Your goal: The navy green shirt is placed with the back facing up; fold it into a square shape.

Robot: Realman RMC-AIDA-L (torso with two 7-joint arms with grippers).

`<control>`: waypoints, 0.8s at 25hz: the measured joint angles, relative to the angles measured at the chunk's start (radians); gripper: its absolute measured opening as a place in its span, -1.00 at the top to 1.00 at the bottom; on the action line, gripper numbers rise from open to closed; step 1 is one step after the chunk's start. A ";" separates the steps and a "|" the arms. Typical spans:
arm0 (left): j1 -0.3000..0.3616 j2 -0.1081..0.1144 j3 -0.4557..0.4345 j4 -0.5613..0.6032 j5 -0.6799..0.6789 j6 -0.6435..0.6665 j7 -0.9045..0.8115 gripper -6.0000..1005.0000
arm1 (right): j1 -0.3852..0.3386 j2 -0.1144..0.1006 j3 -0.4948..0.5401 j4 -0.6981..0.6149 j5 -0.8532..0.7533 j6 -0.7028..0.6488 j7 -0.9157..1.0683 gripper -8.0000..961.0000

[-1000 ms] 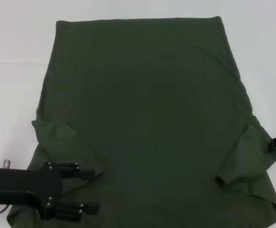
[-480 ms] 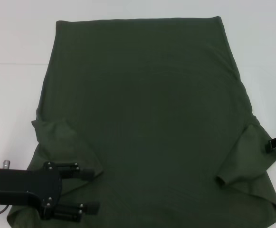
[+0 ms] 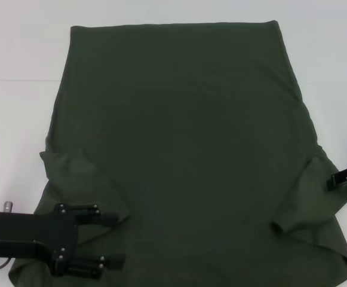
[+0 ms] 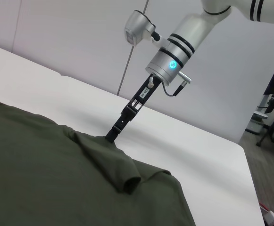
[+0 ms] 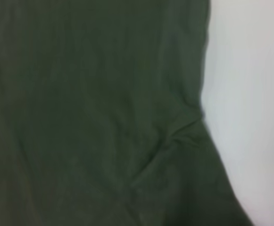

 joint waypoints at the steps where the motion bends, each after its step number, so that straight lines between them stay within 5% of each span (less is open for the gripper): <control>1: 0.000 0.000 0.000 0.000 0.000 0.000 0.000 -0.68 | 0.002 0.001 0.000 0.000 0.000 -0.001 0.000 -0.48; 13: 0.001 0.000 0.000 0.000 0.000 -0.002 0.000 -0.68 | -0.001 0.001 0.020 -0.012 0.074 -0.043 -0.009 -0.48; 20: 0.002 0.000 -0.008 0.000 -0.008 0.001 -0.001 -0.68 | -0.106 -0.035 0.222 -0.026 0.292 -0.187 -0.121 -0.48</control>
